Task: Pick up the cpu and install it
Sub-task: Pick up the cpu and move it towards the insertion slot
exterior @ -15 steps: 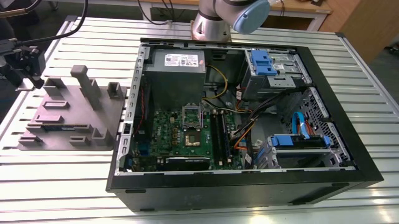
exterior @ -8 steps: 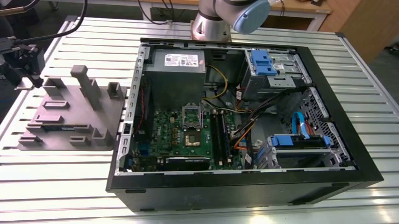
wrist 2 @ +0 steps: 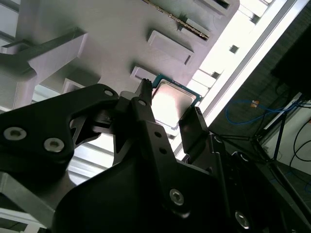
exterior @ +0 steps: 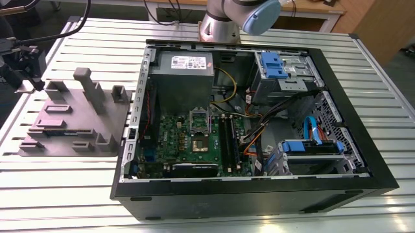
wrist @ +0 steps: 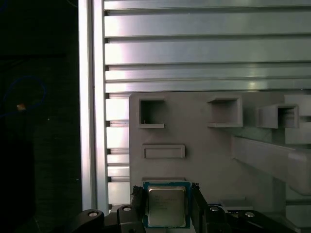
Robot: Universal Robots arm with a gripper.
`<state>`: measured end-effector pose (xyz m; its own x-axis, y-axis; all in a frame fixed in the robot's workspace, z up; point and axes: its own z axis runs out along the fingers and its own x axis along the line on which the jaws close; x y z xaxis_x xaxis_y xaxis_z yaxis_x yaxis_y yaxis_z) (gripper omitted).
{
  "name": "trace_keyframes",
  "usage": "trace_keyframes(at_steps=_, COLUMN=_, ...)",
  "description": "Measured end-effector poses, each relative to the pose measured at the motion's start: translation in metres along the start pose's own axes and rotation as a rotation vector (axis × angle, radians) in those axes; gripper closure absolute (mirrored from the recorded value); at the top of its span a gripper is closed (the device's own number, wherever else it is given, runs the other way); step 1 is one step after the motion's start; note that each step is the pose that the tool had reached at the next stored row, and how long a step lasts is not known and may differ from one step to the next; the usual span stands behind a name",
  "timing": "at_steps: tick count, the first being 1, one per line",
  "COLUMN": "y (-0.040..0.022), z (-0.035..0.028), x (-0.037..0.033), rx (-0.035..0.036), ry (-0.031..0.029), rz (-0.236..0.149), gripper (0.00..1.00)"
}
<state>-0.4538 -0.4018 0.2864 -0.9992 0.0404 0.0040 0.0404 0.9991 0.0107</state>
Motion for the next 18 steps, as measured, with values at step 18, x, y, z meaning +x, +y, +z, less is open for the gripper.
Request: trace_keyframes(at_steps=18, y=0.0002, z=-0.0134, x=0.0001, rx=0.0001, ry=0.0001, rz=0.000, gripper=0.53)
